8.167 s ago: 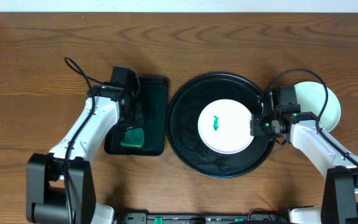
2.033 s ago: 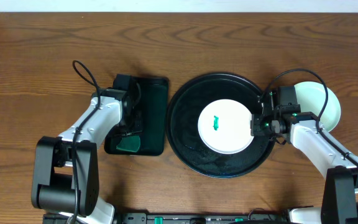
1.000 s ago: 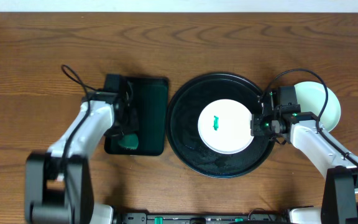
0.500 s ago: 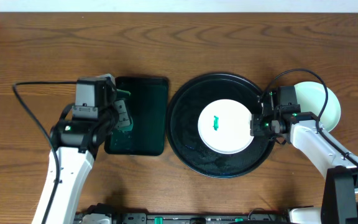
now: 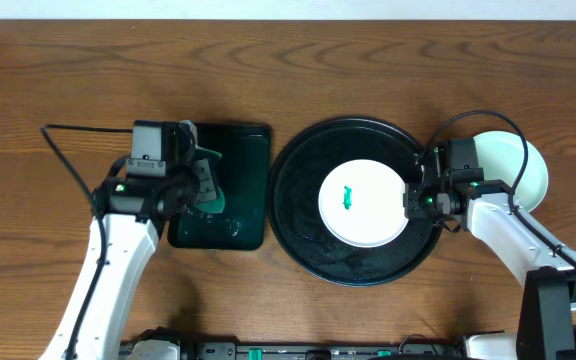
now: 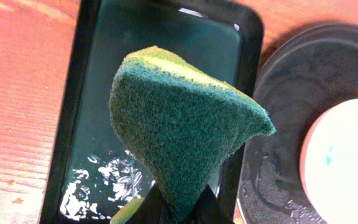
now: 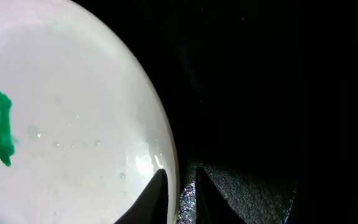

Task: Clean dirty plates on tray and stack at the side
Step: 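Raise the sponge and move the left gripper toward the tray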

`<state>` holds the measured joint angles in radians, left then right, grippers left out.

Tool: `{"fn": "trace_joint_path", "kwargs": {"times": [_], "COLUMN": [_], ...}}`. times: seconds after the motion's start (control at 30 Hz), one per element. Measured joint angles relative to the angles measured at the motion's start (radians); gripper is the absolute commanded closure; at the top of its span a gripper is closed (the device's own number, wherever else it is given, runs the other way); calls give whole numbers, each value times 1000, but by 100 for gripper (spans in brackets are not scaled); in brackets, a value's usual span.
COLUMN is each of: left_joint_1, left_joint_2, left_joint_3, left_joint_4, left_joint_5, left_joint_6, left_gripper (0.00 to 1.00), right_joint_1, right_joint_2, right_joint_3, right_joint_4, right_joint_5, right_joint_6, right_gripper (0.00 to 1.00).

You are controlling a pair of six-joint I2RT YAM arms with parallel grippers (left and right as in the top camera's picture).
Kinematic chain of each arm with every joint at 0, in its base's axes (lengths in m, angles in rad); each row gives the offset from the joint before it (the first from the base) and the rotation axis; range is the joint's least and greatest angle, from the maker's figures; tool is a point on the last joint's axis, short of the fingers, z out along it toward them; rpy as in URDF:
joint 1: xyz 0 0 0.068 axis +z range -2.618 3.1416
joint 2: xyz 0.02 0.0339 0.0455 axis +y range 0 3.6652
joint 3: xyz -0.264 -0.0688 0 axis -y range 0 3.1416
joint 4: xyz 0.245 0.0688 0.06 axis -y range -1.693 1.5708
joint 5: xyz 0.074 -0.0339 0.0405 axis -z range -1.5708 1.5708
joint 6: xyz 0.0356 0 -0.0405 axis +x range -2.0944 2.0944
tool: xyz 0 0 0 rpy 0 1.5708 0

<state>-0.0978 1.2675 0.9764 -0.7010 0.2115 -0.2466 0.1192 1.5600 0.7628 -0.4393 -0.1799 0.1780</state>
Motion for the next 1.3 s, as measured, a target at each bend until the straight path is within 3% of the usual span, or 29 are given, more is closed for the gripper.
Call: {"fn": "trace_joint_path", "kwargs": {"times": [0.3, 0.43, 0.6, 0.9, 1.3], "left_joint_1": [0, 0, 0, 0, 0], "left_joint_2": [100, 138, 170, 175, 175], "left_joint_3": [0, 0, 0, 0, 0], "left_joint_4": [2, 3, 3, 3, 3], "left_joint_5": [26, 27, 27, 27, 27], "left_joint_6": [0, 0, 0, 0, 0], "left_gripper": [93, 93, 93, 93, 93], "right_joint_1": [0, 0, 1, 5, 5], "right_joint_2": [0, 0, 0, 0, 0], "right_joint_3": [0, 0, -13, -24, -38], "right_joint_4": [7, 16, 54, 63, 89], "right_joint_5": [-4, -6, -6, -6, -6], "right_joint_6": [0, -2, 0, 0, 27], "right_gripper": [85, 92, 95, 92, 99]}}
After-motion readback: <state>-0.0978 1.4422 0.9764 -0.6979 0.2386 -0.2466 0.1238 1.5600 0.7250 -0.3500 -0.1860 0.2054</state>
